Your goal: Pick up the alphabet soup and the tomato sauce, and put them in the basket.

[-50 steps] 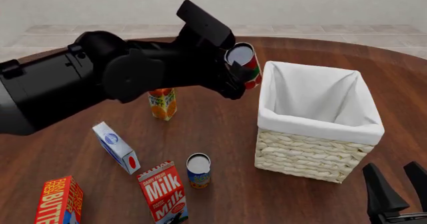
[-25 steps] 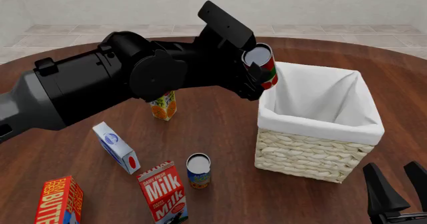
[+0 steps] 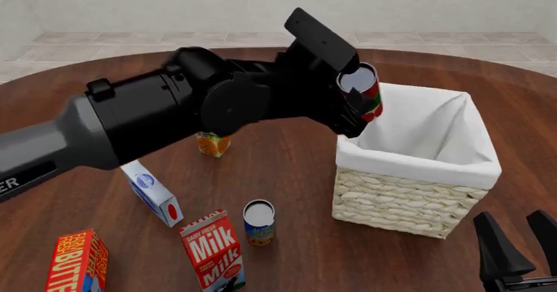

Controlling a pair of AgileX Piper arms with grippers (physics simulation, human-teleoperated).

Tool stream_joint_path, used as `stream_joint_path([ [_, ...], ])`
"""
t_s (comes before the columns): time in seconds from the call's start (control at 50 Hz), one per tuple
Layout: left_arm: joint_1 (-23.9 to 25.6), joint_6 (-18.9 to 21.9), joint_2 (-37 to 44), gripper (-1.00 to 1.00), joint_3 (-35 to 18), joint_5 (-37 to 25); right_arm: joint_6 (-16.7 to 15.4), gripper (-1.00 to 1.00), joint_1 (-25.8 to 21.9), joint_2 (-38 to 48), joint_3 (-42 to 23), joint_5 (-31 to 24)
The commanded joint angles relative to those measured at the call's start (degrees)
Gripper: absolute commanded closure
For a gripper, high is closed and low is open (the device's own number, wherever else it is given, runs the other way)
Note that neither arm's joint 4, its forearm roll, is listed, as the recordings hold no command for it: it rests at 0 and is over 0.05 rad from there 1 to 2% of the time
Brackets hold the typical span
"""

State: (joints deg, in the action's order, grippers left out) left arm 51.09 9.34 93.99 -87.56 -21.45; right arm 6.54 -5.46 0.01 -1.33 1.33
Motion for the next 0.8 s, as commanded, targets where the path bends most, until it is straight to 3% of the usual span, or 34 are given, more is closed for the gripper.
stream_joint_path([
  [0.02,1.1,1.1,1.6,1.0,-1.5,0.5,0.2,-1.0,0.3,0.0,-0.1,0.0],
  [0.8,1.3,2.8,9.5,1.0,-6.8,0.8,0.7,-1.0,0.4,0.0,-0.2,0.0],
])
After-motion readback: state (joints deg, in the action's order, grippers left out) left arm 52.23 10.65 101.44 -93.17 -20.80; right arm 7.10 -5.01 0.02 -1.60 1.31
